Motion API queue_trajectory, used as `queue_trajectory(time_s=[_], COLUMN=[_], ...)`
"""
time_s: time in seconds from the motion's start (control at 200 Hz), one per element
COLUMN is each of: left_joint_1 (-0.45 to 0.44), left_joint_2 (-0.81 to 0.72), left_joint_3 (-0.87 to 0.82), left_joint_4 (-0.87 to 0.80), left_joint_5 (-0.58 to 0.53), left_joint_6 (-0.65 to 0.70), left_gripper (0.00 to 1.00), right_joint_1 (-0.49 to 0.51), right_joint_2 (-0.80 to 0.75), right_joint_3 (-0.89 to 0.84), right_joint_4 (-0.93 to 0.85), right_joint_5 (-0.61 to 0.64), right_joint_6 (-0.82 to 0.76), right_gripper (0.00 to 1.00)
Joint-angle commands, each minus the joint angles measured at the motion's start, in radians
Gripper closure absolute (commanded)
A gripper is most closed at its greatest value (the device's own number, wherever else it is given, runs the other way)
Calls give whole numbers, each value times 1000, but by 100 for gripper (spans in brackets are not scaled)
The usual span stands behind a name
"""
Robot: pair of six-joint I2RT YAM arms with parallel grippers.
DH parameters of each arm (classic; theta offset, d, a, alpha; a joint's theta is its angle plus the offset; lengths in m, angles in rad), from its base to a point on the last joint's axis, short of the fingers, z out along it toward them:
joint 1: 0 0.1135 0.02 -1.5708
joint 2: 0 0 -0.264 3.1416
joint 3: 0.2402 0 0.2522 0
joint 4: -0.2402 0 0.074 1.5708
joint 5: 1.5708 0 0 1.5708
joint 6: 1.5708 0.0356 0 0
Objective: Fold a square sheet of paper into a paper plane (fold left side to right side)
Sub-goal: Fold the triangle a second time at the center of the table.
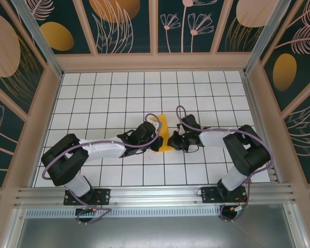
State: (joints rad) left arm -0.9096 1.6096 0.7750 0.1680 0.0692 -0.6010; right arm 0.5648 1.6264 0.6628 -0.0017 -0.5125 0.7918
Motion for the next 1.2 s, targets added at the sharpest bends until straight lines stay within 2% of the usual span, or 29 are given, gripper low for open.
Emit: queue_trajectory(time_s=[0.0, 0.34, 1.196], left_joint_1=[20, 89, 141], left_joint_2=[-13, 3, 88], left_joint_3=[-11, -11, 32], left_joint_4=[-31, -39, -50], left_joint_5=[27, 75, 26], left_joint_6=[32, 84, 158], left_gripper=[100, 100, 100], right_joint_1=[7, 12, 14], right_joint_2=[29, 50, 64], right_joint_3=[22, 33, 38], right_joint_4=[-91, -114, -136], right_joint_5=[53, 55, 54], right_joint_6=[-44, -72, -92], right_gripper=[91, 91, 91])
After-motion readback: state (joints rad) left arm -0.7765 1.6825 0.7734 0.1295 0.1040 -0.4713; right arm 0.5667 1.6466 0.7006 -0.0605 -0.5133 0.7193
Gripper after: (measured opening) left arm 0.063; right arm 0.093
